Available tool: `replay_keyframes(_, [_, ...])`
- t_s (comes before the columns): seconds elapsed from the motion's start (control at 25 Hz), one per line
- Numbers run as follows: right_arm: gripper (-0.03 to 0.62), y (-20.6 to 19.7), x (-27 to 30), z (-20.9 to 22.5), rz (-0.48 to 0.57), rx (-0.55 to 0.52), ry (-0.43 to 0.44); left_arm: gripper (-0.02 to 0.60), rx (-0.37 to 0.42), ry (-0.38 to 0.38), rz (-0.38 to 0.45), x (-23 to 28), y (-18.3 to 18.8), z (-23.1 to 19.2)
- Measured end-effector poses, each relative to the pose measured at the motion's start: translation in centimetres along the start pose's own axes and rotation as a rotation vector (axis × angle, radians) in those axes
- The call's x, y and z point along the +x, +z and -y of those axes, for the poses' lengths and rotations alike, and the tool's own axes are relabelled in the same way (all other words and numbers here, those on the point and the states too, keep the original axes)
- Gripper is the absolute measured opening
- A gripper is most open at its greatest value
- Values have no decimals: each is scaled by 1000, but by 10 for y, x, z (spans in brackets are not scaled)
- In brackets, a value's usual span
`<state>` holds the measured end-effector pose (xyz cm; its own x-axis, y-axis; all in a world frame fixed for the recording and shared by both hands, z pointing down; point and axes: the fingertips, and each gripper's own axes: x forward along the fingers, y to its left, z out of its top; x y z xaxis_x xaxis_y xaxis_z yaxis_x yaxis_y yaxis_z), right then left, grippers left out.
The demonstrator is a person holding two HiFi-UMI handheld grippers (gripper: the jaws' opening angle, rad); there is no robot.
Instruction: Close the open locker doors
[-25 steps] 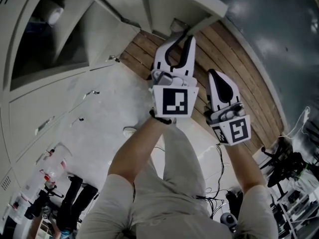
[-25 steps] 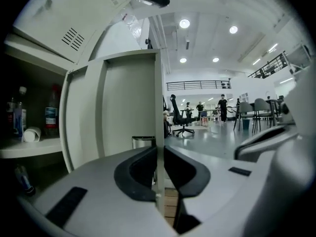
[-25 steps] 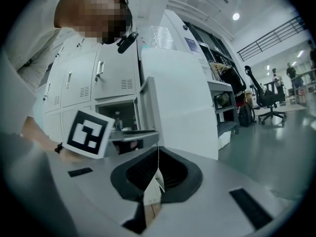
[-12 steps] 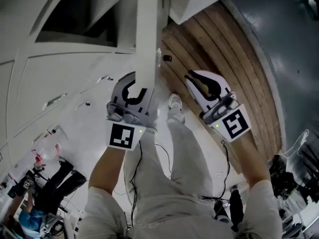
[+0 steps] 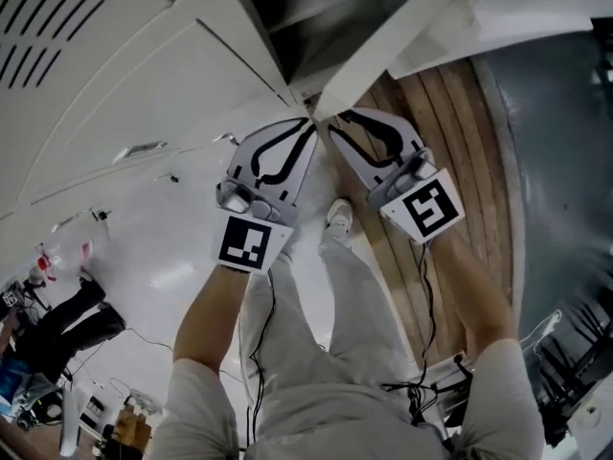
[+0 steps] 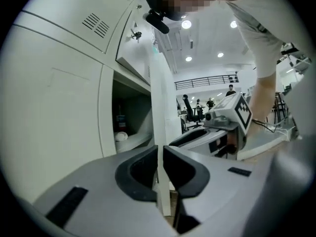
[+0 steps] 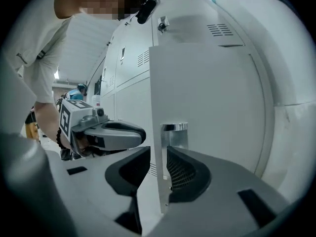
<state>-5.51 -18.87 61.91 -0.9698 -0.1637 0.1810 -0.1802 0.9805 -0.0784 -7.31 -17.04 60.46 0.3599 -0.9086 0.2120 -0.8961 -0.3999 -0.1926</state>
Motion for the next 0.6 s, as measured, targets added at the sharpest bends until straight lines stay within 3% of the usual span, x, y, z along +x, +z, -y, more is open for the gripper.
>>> replay_keyframes(0.28, [114,-1,42,21,-14,-12,-62,34,-35,40,-27,-32,-20,-11])
replay_keyframes(0.4, [112,2,62,27,-23,-58,-49,31,-46,46,-33,-38,-27,-12])
replay_keyframes(0.6, [78,8,92,38,-19,-97,-72,28,-81,58,-25,-37,-31,-12])
